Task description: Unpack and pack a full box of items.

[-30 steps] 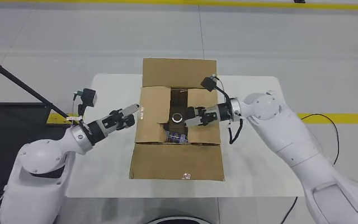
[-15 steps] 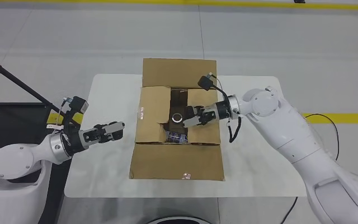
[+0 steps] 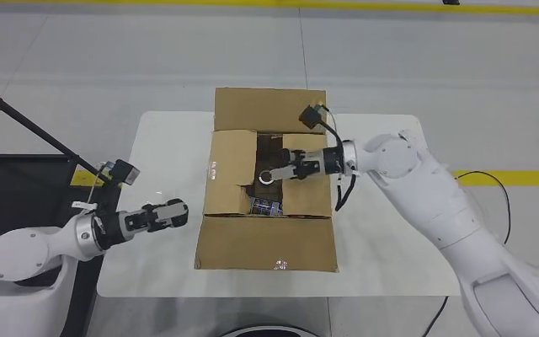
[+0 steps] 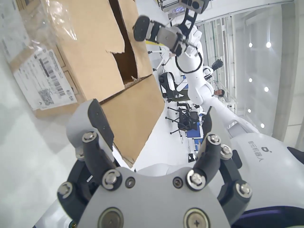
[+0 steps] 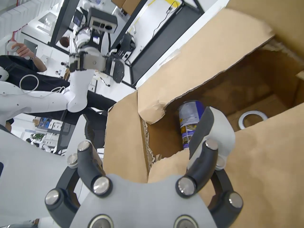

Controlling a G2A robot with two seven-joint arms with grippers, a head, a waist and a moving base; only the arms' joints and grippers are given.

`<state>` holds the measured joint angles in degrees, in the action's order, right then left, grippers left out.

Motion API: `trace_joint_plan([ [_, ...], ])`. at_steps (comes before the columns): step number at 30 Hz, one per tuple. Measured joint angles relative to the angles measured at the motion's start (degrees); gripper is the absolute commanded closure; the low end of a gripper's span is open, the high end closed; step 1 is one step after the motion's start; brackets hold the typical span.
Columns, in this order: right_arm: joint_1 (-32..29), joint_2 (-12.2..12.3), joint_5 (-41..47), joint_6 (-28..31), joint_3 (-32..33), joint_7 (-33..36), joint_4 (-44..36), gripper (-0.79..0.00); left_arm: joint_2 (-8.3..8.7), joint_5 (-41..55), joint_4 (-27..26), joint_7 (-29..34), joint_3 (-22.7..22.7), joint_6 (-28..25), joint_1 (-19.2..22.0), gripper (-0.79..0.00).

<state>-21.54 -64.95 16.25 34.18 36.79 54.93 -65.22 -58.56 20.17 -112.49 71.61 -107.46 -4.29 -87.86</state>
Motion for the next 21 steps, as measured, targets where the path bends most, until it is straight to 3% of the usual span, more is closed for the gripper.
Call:
trace_joint_plan([
  [9,-0.76,0.47,-13.34,-6.64,3.77,-13.87,1.62,-0.785,0.57,0.32,-0.79,5.16,-2.42,-3.18,-6.69,-0.785],
  [21,-2.01,0.91,-17.74,-6.3,9.68,-24.71,7.09,-0.785,0.7,1.71,-1.86,3.26,2.11,-4.46,-9.81,-0.785],
])
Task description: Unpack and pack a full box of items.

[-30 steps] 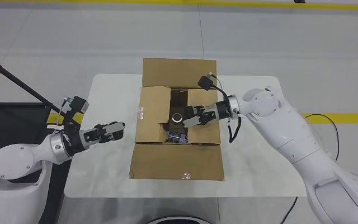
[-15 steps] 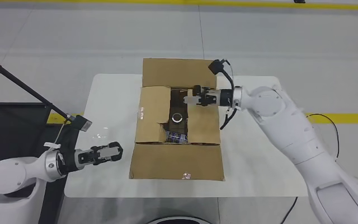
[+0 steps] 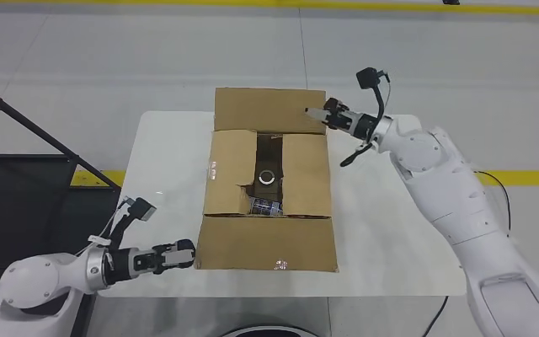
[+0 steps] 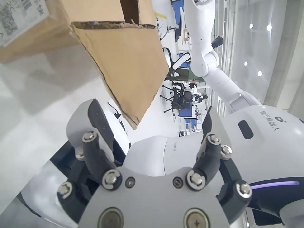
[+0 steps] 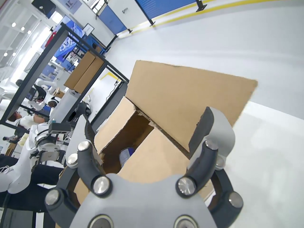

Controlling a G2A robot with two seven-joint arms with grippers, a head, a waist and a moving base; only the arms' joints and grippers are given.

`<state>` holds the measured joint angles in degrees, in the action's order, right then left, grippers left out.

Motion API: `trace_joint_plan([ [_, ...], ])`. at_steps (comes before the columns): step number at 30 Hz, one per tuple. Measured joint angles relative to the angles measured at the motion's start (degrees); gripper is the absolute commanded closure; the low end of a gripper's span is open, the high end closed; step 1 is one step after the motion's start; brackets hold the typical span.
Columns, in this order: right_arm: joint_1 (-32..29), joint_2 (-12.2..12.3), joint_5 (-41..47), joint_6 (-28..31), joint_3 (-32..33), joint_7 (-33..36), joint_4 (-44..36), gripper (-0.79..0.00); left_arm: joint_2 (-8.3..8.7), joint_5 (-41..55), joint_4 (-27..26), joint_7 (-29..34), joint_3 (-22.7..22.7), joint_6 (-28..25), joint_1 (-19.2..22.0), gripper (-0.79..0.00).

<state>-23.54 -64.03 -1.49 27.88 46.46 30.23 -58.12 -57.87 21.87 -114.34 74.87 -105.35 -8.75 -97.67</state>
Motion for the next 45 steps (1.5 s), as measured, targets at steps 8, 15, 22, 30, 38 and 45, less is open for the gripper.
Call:
trace_joint_plan([
  [8,-0.38,-1.04,-0.63,0.66,0.26,-2.89,5.23,-0.785,0.14,0.58,-0.17,-1.6,3.53,0.29,0.96,-0.785],
  [15,0.68,-3.39,1.89,3.25,-1.82,-1.79,11.5,-0.785,0.24,3.46,0.0,-3.95,3.92,0.62,1.61,-0.785],
  [22,2.49,-5.86,6.99,9.23,-3.03,1.72,17.05,-0.785,0.44,4.63,1.01,-5.62,3.47,1.01,2.32,-0.785],
  [30,3.81,-7.83,16.56,19.3,-2.17,7.63,22.15,-0.785,0.44,6.22,0.82,-9.53,2.85,-0.15,2.26,-0.785],
  [38,4.52,-8.38,22.94,24.74,-0.18,12.1,23.82,-0.785,0.43,4.21,-0.43,-14.64,2.66,-0.51,2.41,-0.785],
  [45,4.4,-7.93,28.25,26.4,1.89,18.72,22.03,-0.785,0.26,0.52,-2.18,-21.24,4.41,-0.4,3.48,-0.785],
])
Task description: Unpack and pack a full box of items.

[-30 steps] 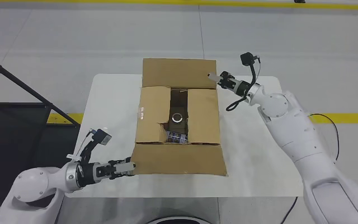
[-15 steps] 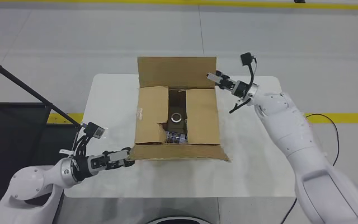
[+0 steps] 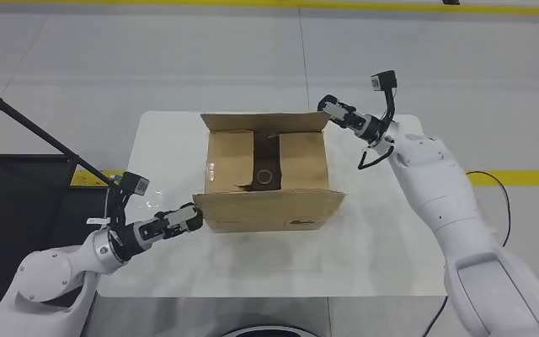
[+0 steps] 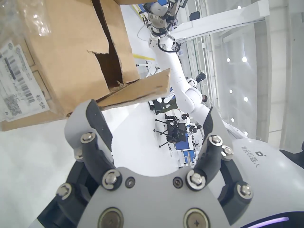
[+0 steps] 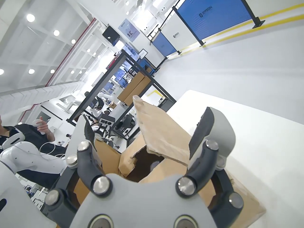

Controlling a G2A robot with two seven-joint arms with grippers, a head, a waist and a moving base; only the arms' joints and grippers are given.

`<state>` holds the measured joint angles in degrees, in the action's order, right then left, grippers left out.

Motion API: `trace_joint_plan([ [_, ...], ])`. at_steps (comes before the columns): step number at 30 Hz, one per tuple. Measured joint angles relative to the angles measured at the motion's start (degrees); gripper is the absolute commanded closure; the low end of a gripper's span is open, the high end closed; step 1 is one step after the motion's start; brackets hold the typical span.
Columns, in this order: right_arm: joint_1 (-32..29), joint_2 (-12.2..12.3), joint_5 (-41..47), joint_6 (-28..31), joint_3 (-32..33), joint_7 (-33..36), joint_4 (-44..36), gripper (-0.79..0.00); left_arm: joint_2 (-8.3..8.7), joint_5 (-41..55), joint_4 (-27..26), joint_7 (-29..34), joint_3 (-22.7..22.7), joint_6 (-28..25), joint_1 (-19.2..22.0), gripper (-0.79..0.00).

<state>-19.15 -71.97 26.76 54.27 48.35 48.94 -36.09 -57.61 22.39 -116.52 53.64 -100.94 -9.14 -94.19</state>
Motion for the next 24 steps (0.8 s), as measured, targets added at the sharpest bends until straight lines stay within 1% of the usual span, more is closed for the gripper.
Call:
trace_joint_plan([
  [7,-1.02,1.54,1.78,-2.63,1.76,3.7,-6.01,-0.785,-0.16,-3.17,-1.13,-5.03,1.61,0.15,0.87,-0.785],
  [11,-1.77,2.76,2.4,-6.08,2.86,7.15,-9.66,-0.785,-0.2,-6.31,-1.63,-7.44,2.89,1.15,1.65,-0.785],
  [18,-3.71,4.67,5.57,-14.19,4.97,15.26,-16.83,-0.785,-0.25,-11.34,-1.85,-10.24,5.69,3.16,3.11,-0.785],
  [20,-4.08,5.07,5.95,-16.32,5.5,17.26,-17.7,-0.785,-0.26,-12.18,-1.65,-10.64,6.14,3.58,3.4,-0.785],
  [22,-4.23,5.37,5.73,-20.09,5.74,19.05,-18.04,-0.785,-0.26,-13.05,-1.41,-11.02,6.6,3.93,3.76,-0.785],
  [24,-4.37,5.45,5.27,-24.16,5.66,19.3,-18.67,-0.785,-0.26,-13.7,-1.1,-11.33,7.06,4.16,4.17,-0.785],
])
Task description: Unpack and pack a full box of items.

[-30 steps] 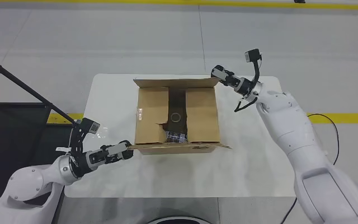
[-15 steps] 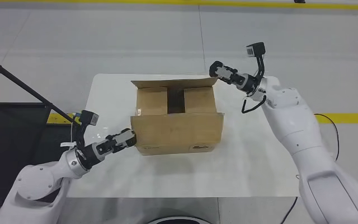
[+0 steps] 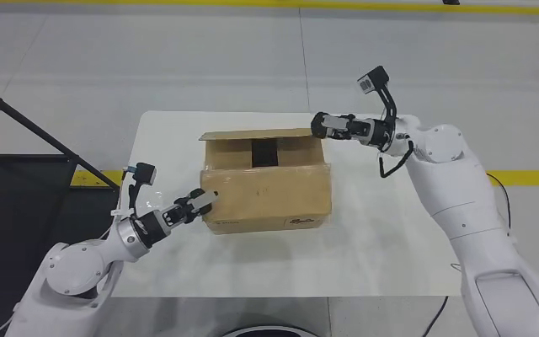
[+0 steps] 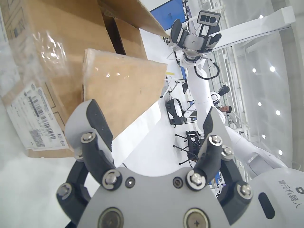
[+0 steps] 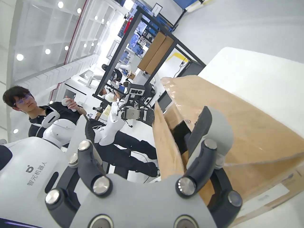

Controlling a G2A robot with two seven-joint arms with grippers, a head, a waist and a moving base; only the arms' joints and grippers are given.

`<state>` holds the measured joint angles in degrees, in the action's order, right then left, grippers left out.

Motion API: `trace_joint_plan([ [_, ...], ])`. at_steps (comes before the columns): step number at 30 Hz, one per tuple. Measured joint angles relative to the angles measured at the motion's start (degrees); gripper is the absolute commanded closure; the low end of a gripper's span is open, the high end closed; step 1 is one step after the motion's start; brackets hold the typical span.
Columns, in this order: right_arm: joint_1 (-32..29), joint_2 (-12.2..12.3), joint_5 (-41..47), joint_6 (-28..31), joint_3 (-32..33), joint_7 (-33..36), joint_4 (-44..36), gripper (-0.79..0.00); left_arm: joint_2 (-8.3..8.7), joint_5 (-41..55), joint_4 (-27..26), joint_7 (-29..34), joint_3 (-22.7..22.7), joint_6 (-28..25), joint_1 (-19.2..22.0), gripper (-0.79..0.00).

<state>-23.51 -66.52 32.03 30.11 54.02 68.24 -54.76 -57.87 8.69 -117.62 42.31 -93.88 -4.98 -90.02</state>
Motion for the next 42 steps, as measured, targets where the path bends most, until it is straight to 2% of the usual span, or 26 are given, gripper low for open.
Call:
trace_joint_plan([
  [6,-0.4,0.02,-2.12,-5.9,-0.42,-0.21,-1.76,-0.785,0.0,-2.06,0.86,-0.59,1.29,0.74,1.35,-0.785],
  [13,-0.6,-0.3,-1.89,-9.77,-1.32,2.86,-2.58,-0.785,0.0,-3.59,1.52,-1.42,2.08,1.14,2.41,-0.785],
  [19,-1.61,-0.54,-0.58,-10.07,-1.58,5.06,-1.89,-0.785,0.01,-3.97,1.77,-1.76,2.25,0.83,2.77,-0.785],
  [32,-4.17,-1.2,0.03,-10.62,-2.2,4.7,-0.21,-0.785,-0.03,-3.82,2.72,-2.45,2.89,0.79,3.73,-0.785],
  [38,-4.75,-1.61,0.81,-9.81,-2.3,4.95,1.69,-0.785,-0.09,-2.04,2.51,-4.78,0.92,0.31,2.88,-0.785],
  [42,-4.91,-1.91,1.03,-9.36,-2.38,4.91,2.74,-0.785,-0.15,0.11,2.42,-7.51,-2.2,0.11,1.24,-0.785],
])
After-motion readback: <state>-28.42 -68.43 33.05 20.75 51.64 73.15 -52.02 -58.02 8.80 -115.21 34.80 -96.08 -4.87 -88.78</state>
